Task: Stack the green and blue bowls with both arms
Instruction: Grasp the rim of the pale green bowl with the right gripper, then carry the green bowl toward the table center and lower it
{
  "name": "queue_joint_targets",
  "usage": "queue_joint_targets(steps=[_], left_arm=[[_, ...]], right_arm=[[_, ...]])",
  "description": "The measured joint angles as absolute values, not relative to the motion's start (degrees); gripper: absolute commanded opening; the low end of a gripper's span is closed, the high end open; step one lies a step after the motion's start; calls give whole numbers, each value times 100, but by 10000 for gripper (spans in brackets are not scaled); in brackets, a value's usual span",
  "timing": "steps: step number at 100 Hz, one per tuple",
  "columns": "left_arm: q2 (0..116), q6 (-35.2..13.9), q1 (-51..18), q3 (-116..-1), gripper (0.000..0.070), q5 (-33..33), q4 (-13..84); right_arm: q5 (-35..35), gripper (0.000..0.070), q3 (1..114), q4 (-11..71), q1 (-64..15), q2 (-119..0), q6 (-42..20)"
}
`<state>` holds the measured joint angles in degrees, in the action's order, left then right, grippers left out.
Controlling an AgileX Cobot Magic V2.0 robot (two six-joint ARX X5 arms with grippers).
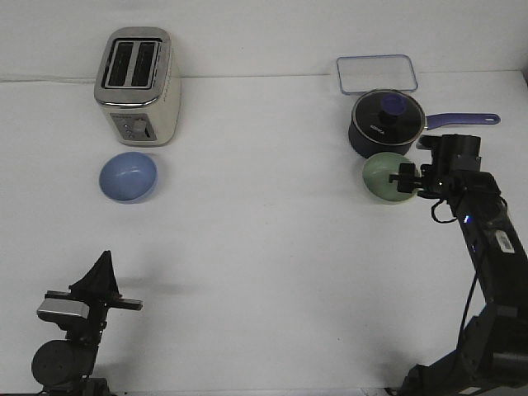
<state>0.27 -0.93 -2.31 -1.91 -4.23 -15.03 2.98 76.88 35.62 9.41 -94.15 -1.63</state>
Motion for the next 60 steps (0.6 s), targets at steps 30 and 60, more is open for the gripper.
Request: queue_joint_targets(steps=[30, 60], left_arm=[[27, -93, -231, -191, 12, -423, -1503], [27, -93, -231, -191, 12, -423, -1503]], right_arm=[[301, 427, 7745, 3389, 993, -10276, -75], [434, 0, 7754, 3380, 1046, -10374, 10]])
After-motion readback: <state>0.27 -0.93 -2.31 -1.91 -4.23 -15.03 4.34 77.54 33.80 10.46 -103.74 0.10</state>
